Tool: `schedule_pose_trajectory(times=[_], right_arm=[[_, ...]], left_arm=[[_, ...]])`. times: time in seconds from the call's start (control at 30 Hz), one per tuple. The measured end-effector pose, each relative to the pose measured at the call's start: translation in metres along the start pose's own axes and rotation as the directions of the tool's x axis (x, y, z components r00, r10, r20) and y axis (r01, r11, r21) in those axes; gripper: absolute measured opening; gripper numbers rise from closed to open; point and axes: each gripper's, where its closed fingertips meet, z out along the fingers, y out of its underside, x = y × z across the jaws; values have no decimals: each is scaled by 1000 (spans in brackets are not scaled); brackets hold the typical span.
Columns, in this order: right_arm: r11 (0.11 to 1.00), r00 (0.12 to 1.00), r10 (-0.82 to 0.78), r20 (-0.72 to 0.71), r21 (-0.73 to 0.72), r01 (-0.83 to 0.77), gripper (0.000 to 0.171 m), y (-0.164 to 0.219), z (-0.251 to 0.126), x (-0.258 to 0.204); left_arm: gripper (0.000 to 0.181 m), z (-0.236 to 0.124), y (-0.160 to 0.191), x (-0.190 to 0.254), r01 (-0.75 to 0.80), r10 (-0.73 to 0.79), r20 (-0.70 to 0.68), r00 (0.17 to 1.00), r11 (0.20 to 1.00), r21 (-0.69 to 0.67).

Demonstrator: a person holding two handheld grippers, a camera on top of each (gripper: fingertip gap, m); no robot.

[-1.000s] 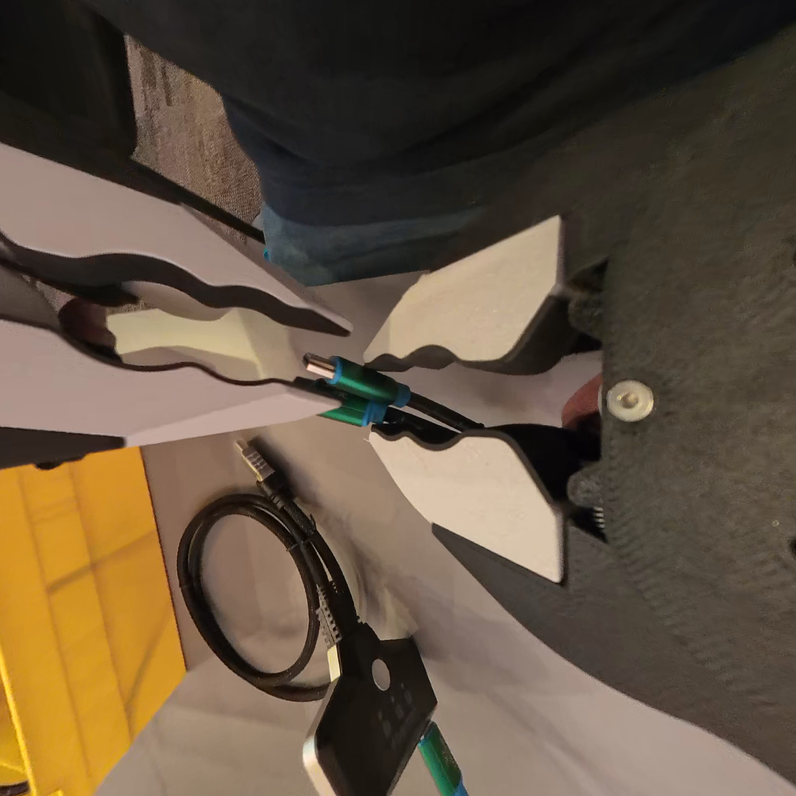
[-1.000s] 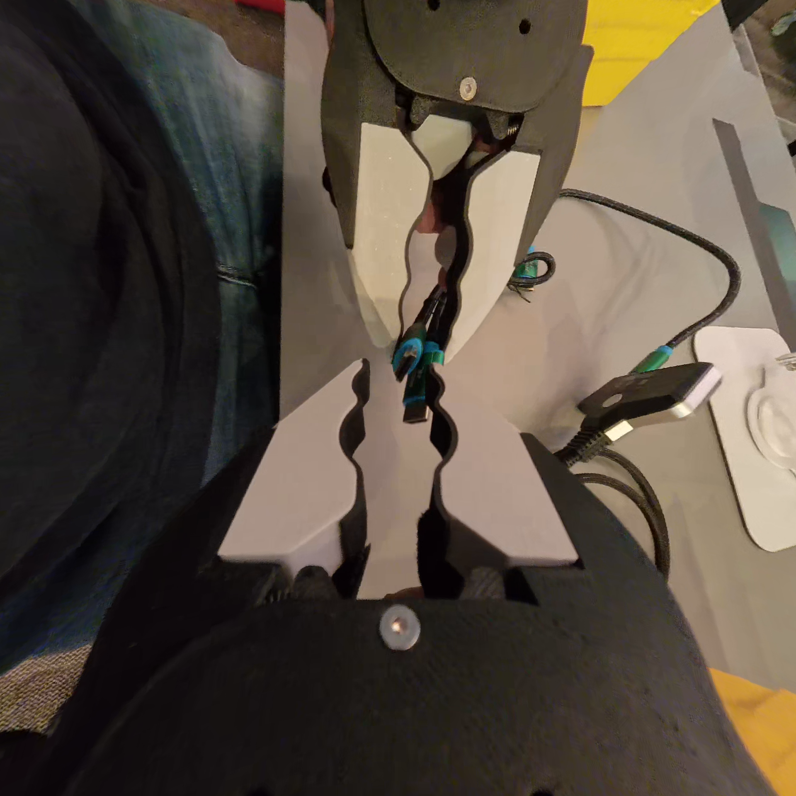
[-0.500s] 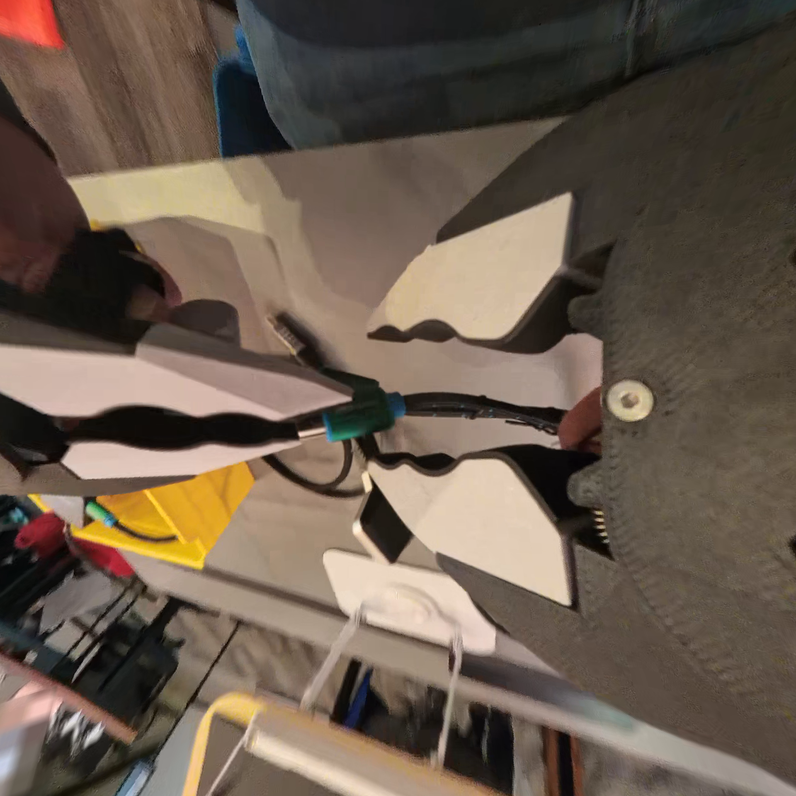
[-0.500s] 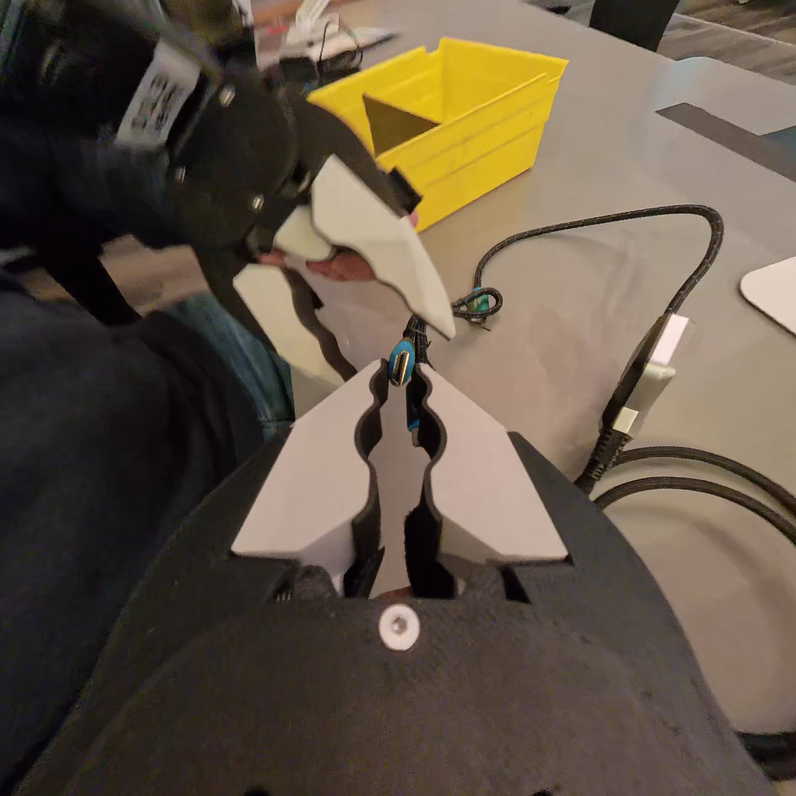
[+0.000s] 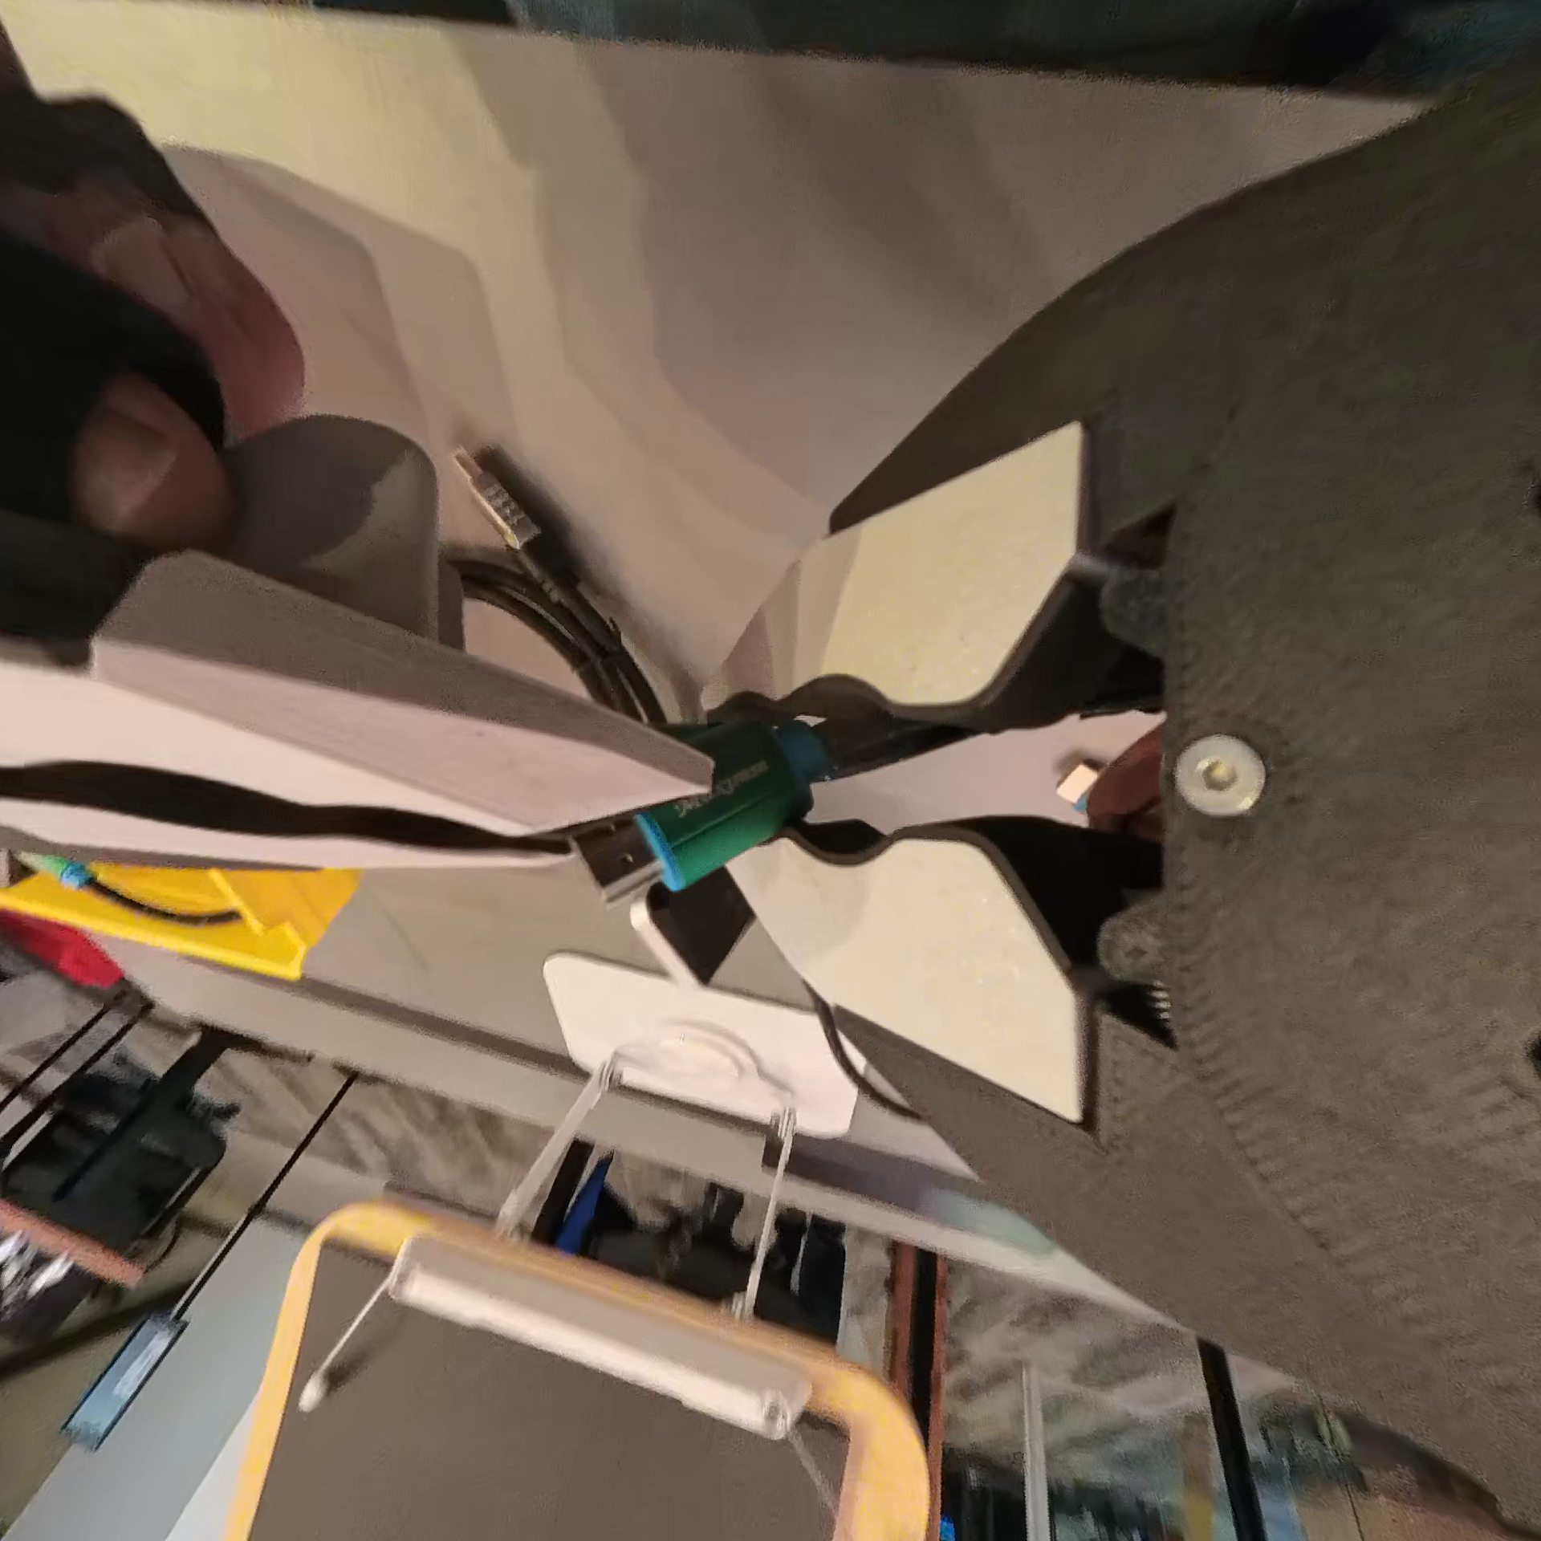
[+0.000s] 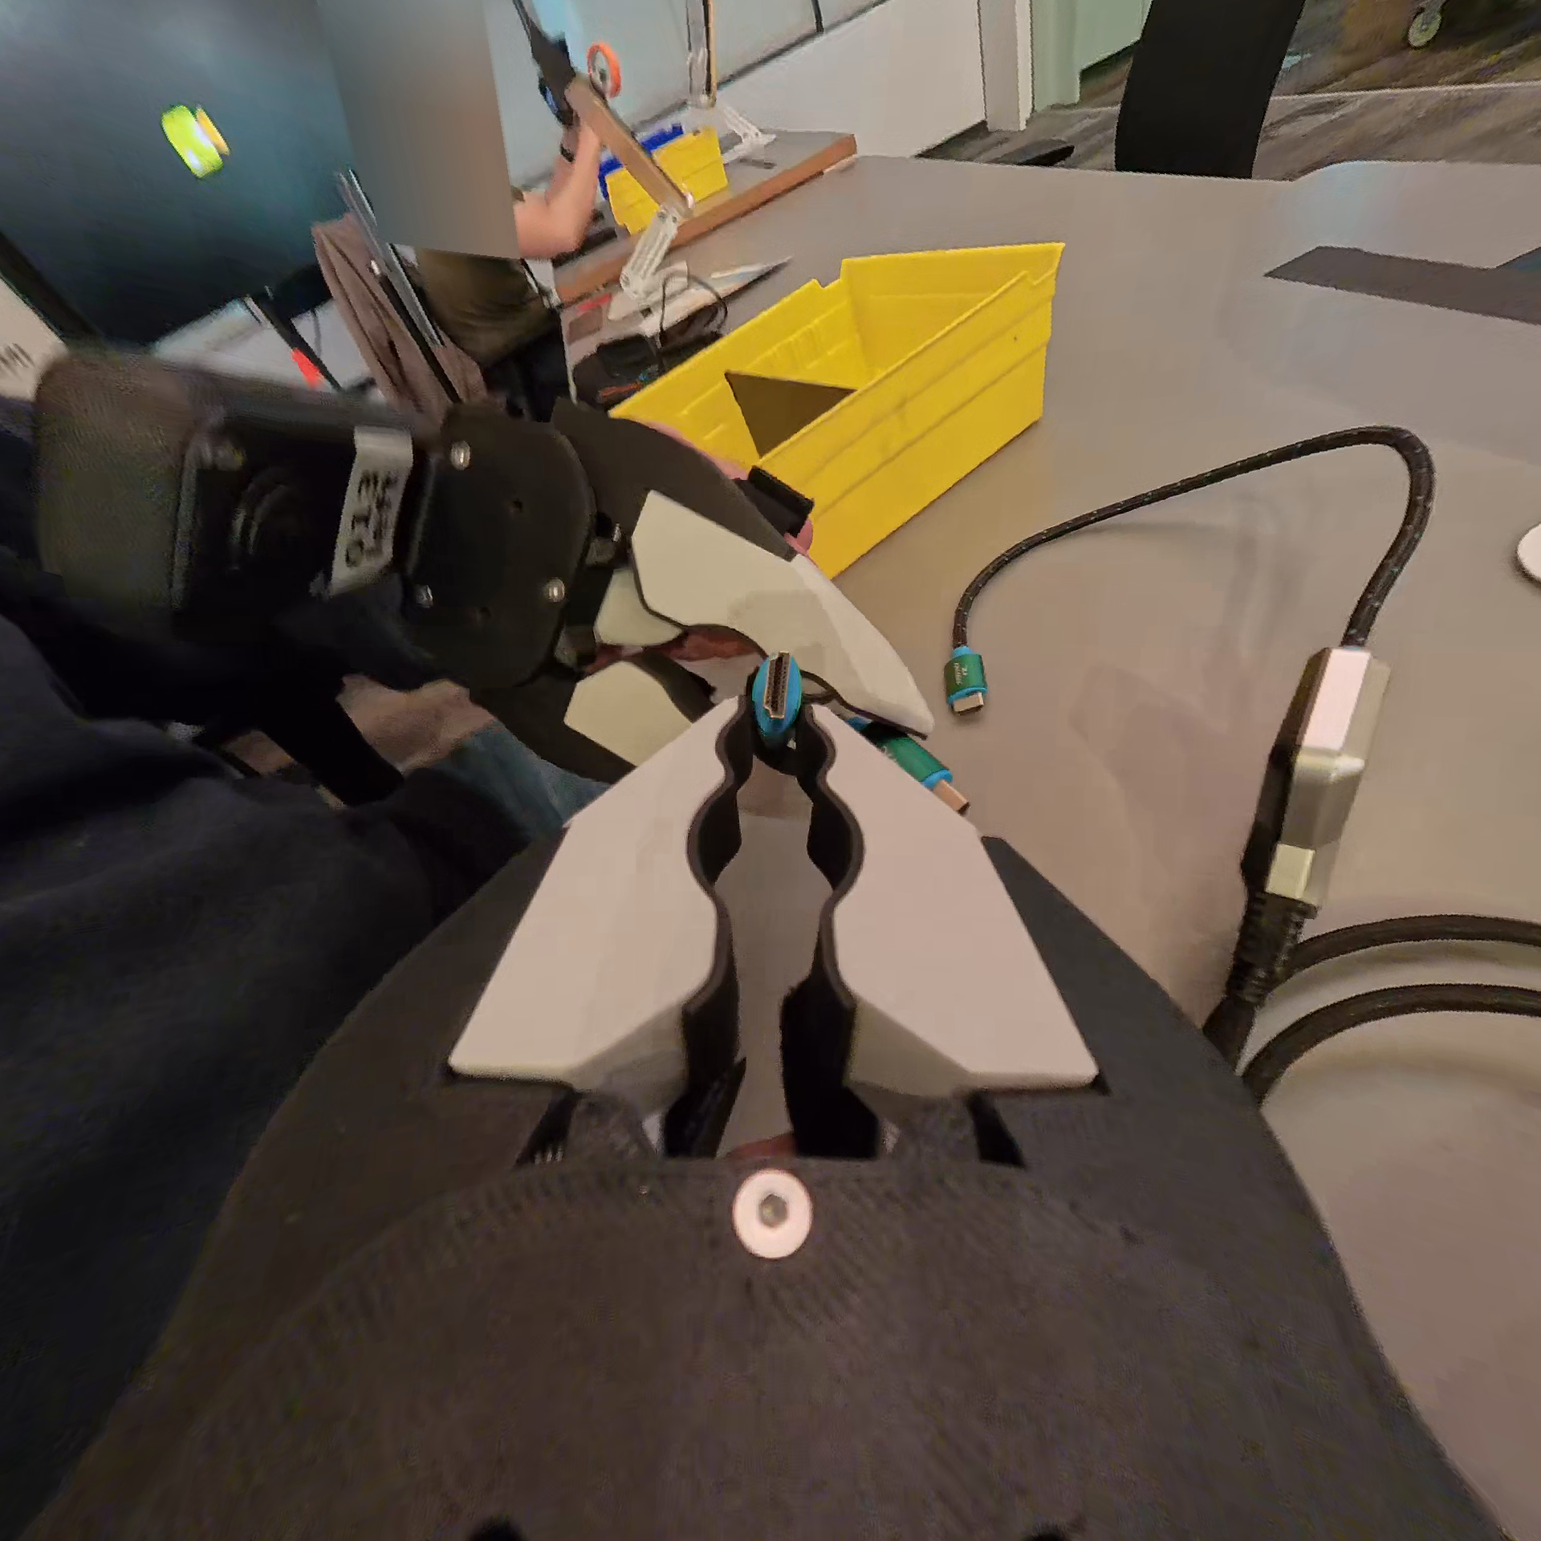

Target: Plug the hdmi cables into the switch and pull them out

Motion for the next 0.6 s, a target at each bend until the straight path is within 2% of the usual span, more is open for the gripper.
schedule_pose_trajectory(times=[0.1,0.2,0.23,0.33,0.43,0.5,0.6], right_arm=[[1000,1000,9,21,19,-9,8,-3,1,-1],[998,996,58,69,25,-60,8,-5,-1,-1],[998,995,57,85,13,-58,8,-4,-1,-3],[1000,990,-19,143,-19,22,8,-3,-1,-15],[989,977,-111,181,-73,126,8,1,-4,-21],[975,963,-183,199,-87,204,8,2,-8,-24],[934,928,-311,207,-117,339,8,6,-11,-27]], left_arm=[[20,-4,-2,-4,-14,14,-11,1000,1000,20],[42,-15,-16,-11,-76,72,39,997,988,133],[44,-20,-23,-9,-111,105,43,994,978,178],[52,-24,-26,7,-191,204,-47,978,960,203],[51,-37,-28,17,-90,155,-253,955,964,249],[42,-54,-33,4,24,77,-344,936,960,279],[32,-64,-38,-33,207,-89,-397,913,942,263]])
